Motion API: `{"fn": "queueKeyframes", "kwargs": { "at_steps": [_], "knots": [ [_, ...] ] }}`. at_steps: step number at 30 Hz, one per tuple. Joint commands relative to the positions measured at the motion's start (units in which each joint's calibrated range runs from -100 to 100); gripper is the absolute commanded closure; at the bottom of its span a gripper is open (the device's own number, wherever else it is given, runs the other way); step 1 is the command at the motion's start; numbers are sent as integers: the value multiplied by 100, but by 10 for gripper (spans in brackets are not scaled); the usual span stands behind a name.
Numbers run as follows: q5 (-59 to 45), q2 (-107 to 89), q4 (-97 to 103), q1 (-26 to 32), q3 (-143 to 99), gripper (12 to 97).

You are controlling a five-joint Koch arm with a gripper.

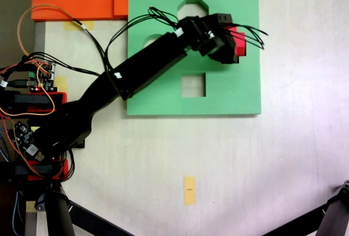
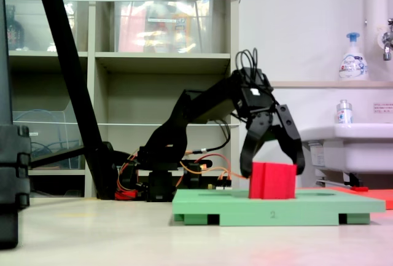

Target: Put the cross columnar block into the corresponding hole

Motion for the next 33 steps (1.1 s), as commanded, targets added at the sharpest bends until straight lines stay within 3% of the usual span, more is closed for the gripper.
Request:
{"fn": "queueKeyframes", "kwargs": {
  "at_steps": [1, 5, 9, 20, 26, 29, 33],
  "knots": [
    [20, -640, -427, 24, 226, 475],
    [5, -1674, -812, -5, 226, 397],
    [-469, -3000, -1014, -63, 226, 400],
    [-4396, -6548, -908, -591, 236, 400],
    [-4620, -7735, 7, -1260, -682, 487],
    [-4630, -9942, 2106, -1578, -3952, 506],
    [-4801, -12833, 7161, -1768, -9086, 601]
  ]
}}
